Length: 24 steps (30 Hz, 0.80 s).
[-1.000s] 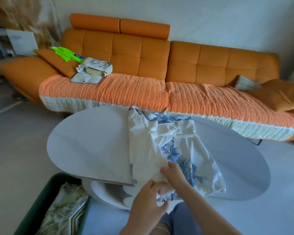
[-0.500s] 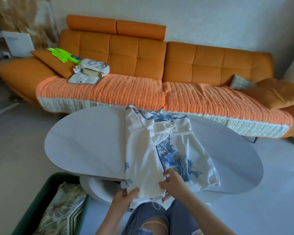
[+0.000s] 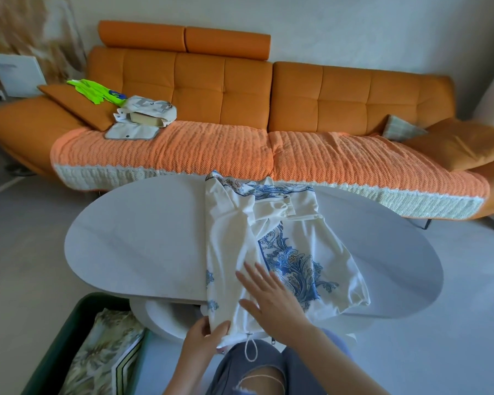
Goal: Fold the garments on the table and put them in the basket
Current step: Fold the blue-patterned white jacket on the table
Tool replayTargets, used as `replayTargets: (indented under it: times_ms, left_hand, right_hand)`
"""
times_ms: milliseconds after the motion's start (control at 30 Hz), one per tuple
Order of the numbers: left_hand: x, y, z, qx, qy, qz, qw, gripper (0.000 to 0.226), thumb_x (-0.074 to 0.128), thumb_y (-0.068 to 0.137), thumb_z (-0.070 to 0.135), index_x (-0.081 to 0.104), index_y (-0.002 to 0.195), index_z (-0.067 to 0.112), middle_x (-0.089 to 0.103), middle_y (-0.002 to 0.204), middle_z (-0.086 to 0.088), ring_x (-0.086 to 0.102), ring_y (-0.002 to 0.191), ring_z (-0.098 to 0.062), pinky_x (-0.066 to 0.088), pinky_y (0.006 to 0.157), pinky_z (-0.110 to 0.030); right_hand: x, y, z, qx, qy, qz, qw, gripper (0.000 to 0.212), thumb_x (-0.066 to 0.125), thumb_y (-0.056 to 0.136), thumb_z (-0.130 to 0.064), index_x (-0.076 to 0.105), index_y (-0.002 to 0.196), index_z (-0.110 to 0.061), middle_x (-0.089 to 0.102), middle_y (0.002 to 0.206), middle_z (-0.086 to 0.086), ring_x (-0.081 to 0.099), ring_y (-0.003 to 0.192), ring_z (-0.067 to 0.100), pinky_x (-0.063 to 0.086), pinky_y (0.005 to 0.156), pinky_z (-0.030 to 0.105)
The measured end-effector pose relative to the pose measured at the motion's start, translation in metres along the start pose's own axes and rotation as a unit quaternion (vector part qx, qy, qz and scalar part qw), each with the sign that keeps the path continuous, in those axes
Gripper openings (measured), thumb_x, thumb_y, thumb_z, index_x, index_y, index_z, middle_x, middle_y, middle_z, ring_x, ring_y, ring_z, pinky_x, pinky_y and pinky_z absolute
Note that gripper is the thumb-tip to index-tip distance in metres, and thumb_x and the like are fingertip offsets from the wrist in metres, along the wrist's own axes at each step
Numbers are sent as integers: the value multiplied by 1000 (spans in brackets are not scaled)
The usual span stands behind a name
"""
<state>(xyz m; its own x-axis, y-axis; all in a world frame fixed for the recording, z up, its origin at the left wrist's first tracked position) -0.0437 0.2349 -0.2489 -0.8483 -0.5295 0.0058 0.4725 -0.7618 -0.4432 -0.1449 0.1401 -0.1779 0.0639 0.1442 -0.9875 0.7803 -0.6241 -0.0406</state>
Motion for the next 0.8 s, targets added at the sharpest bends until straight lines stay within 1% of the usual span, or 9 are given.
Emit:
replayTargets:
  times_ms: [67,133,233,333,433,533,600,667,800]
  left_hand:
    - [-2,1,-3,-5,-27,-6,1000,48,77,51,31,64,88,3,68,81,-17,63,72,-30,56,55,-31]
    - [-2,1,-6,-16,-56,-20,998,19,73,78,10,63,90,0,66,81,-17,61,71,-28,54,48,-25]
    - [-11,6,-7,-11,-42,4,999,7,60,88,4,61,94,1,66,83,-13,63,75,-27,55,50,-26]
    - [-32,6,22,105,92,107,984,8,65,86,11,59,90,15,64,83,-4,63,83,-26,49,68,-28]
    - [-28,-7,80,316,223,173,906,24,66,81,1,57,93,20,58,90,3,58,84,-17,45,76,-24]
    - [8,2,119,430,334,156,824,31,66,80,-1,62,108,12,59,104,3,52,97,-14,36,88,-19]
    - [36,26,135,438,393,119,800,34,62,85,7,60,118,10,56,125,-5,50,118,-21,31,100,-24]
    - [61,59,144,401,442,64,800,43,50,95,18,44,137,11,32,150,-6,26,140,-22,17,114,-32]
    - [92,121,162,327,572,13,752,58,25,101,39,5,151,16,-8,158,-5,-9,146,-19,-5,116,-36]
  right_hand:
    - [14,0,10,21,-35,-1,999,64,3,97,-52,44,138,-25,39,146,-5,33,137,17,35,109,35]
    - [16,-6,12,31,-8,-10,999,56,18,94,-51,66,112,-30,65,119,-11,63,108,11,53,85,24]
    - [-2,-14,10,16,15,57,998,58,14,99,-47,70,97,-33,68,106,-14,65,92,5,53,82,20]
    - [-10,-15,11,12,1,91,996,63,5,100,-45,67,107,-32,64,120,-12,60,107,7,51,91,24]
    - [-4,-12,12,-4,24,75,997,48,21,98,-46,67,104,-33,65,114,-15,60,105,6,52,89,25]
    - [2,-15,21,-7,50,70,996,34,37,87,-48,65,102,-36,62,108,-20,54,100,0,49,86,18]
    - [-5,-14,27,5,120,56,991,50,23,92,-62,62,112,-37,55,119,-23,48,108,-3,43,93,16]
    - [-19,-10,46,37,192,92,976,69,14,81,-70,55,125,-36,44,130,-24,40,119,-6,31,103,15]
    - [-53,-4,107,102,282,159,941,27,52,94,-32,62,118,-26,51,115,-22,46,109,-5,33,96,9]
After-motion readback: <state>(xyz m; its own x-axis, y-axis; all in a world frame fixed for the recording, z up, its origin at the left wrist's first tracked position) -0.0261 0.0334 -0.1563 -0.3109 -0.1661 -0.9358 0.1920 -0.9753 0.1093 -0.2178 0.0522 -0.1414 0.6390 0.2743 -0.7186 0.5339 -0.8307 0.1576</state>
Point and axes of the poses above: each hand's wrist, its own y-axis towards the middle knuckle, its own x-axis out of the palm, z = x × y, the point moved 9 cm from there along y, towards the middle knuckle
